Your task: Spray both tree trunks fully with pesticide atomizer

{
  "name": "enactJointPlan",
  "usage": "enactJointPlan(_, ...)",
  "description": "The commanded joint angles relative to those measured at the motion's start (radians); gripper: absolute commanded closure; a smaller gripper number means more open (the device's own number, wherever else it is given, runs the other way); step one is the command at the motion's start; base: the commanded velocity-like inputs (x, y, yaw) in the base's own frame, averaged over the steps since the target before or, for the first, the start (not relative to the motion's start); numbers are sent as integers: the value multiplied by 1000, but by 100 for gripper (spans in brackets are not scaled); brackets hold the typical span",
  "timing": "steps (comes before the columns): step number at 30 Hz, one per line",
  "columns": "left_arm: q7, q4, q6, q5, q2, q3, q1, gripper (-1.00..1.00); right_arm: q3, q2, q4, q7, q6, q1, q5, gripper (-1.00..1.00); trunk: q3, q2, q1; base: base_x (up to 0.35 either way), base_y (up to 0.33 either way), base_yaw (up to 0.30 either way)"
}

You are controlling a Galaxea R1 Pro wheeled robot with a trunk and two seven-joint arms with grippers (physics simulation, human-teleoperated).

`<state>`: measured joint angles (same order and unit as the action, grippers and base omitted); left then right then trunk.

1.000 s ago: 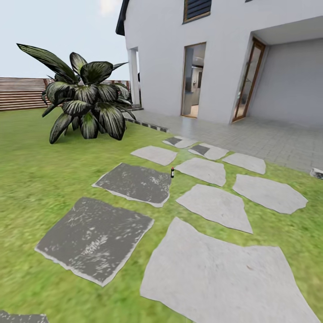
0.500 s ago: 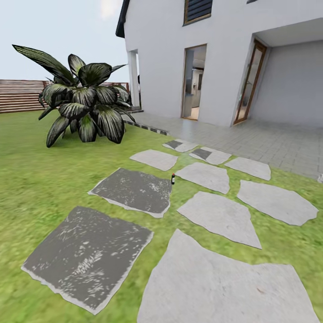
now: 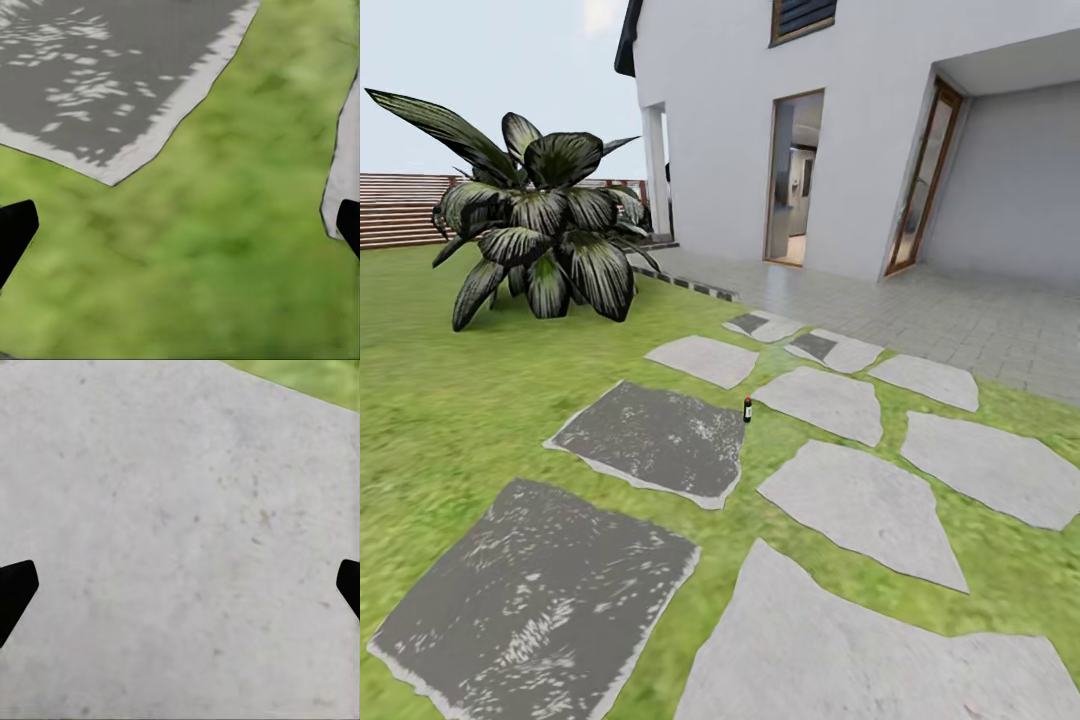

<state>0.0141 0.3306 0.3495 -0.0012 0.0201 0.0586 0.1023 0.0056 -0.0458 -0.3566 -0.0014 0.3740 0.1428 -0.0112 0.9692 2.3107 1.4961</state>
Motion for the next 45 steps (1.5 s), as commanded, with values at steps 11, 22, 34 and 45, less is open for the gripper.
enactJointPlan(11,1,-1,3,0,0,1,0,-100,1,0,1,0,3,0,-1,-100,1,0,0,339,0,0)
enactJointPlan(22,1,-1,3,0,0,1,1,-100,1,0,1,0,3,1,-1,-100,1,0,0,339,0,0)
enactJointPlan(34,1,-1,3,0,0,1,1,-100,1,0,1,0,3,0,-1,-100,1,0,0,339,0,0)
enactJointPlan(45,1,-1,3,0,0,1,0,-100,1,0,1,0,3,0,-1,-100,1,0,0,339,0,0)
